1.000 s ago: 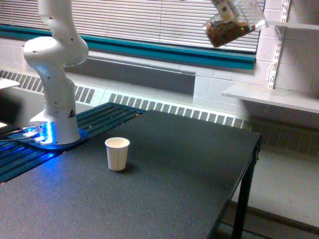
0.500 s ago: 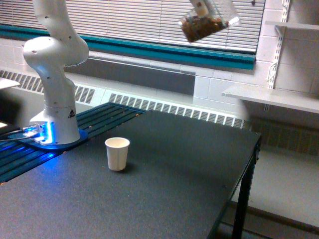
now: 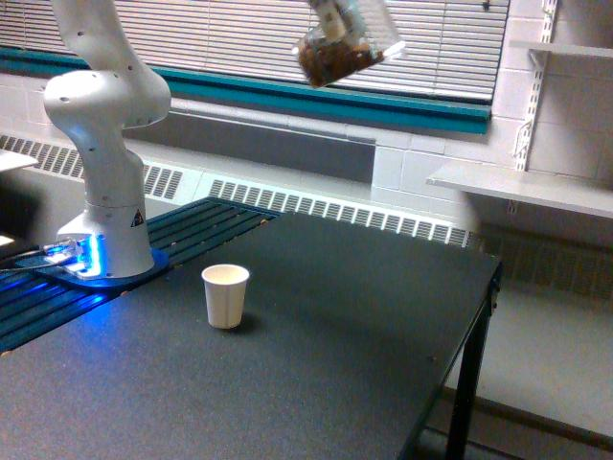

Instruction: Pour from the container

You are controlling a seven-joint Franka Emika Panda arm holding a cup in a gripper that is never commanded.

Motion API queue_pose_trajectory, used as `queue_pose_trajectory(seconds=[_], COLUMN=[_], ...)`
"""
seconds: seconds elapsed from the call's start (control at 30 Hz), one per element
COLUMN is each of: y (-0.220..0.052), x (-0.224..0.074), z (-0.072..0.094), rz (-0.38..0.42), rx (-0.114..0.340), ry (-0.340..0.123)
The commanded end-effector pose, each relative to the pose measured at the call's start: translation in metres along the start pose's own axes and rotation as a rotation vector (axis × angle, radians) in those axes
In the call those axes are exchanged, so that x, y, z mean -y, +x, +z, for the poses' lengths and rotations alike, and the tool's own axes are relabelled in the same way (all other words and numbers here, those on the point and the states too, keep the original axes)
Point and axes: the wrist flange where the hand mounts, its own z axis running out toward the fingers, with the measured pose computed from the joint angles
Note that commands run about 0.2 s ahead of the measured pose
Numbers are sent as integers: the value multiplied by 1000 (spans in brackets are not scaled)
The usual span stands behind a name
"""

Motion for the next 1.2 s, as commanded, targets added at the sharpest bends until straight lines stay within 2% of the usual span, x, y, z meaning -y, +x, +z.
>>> queue_pose_trajectory(seconds=[0.03, 0.43, 0.7, 1.2], y=[-24, -82, -120, -164], x=[-14, -42, -53, -61], z=[-6, -10, -8, -4], rz=[-20, -6, 10, 15], rx=[3, 53, 110, 183], ry=[-1, -39, -49, -74])
